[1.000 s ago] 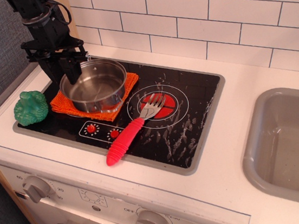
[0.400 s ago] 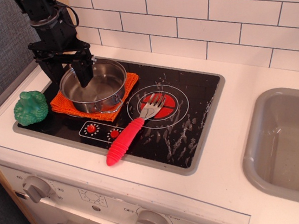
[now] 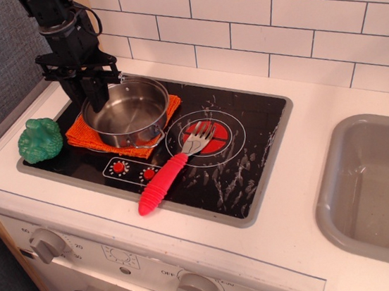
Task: Move the silver pot to the top right corner of the stovetop.
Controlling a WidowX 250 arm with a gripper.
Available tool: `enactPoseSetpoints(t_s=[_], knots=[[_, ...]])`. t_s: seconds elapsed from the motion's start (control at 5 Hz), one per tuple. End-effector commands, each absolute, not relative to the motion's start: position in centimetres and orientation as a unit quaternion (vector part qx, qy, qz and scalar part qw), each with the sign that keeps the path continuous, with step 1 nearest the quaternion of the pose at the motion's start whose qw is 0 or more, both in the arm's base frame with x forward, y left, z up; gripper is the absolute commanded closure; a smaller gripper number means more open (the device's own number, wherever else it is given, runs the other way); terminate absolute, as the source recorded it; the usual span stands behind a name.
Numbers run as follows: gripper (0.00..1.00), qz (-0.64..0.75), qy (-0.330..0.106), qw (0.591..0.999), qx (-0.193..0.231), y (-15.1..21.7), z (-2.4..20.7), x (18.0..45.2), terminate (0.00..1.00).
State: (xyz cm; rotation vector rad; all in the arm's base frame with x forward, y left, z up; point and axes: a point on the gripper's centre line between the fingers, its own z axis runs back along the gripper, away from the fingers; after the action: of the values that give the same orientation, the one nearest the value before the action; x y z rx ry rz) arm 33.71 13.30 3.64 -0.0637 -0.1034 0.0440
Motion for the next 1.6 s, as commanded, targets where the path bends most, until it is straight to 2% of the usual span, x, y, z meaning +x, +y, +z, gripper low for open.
enactPoseSetpoints(t_s=[0.0,0.2,0.4,0.6,1.0,1.4], knots=[[1.00,0.012,-0.072,0.997,-0.010,13.1,5.9,33.9,0.00],[1.00,-0.009,-0.141,0.990,0.002,11.1,11.0,34.5,0.00],[1.00,-0.038,-0.195,0.980,-0.010,8.4,15.1,35.7,0.00],[1.00,-0.068,-0.185,0.980,-0.032,6.0,14.2,37.6,0.00],[1.00,-0.124,-0.131,0.982,-0.049,1.9,9.3,39.9,0.00],[1.00,-0.174,-0.105,0.978,-0.040,-1.6,6.7,41.0,0.00]])
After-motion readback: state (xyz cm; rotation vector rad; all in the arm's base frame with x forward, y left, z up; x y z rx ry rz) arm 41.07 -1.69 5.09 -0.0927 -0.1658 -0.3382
